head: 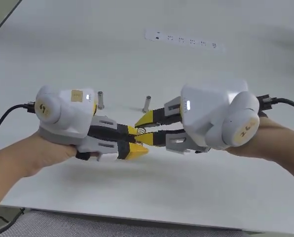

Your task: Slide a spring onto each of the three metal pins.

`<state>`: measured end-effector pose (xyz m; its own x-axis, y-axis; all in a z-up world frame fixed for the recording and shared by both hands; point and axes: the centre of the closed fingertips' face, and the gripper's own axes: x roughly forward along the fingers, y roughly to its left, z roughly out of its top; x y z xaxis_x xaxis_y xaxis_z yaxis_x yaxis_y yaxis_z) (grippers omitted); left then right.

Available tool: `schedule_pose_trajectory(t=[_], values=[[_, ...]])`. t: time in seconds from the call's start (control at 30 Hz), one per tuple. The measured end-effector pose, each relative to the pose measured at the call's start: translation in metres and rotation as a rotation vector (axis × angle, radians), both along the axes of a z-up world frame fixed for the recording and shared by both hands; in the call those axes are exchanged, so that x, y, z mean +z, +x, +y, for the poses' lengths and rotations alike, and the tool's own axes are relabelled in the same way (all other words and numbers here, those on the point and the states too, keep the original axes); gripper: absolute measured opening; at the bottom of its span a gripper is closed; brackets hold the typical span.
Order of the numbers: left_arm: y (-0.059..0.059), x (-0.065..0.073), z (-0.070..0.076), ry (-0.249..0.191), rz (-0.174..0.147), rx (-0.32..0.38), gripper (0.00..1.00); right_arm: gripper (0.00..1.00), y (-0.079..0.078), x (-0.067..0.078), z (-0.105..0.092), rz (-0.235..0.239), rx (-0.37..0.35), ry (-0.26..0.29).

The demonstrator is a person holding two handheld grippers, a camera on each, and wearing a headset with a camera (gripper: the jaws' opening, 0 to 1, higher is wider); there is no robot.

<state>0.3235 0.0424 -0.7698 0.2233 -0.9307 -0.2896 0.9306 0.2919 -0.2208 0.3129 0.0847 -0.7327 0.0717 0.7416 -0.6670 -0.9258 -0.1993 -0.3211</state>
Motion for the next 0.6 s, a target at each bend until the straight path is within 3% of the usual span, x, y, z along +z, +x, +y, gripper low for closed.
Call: schedule_pose_trajectory(t=[0.6], values=[[0.0024,0.0027,0.0004,-0.011,0.013,0.028,0.14,0.11,0.0024,0.0024,0.0009,-0.012,-0.002,-0.008]])
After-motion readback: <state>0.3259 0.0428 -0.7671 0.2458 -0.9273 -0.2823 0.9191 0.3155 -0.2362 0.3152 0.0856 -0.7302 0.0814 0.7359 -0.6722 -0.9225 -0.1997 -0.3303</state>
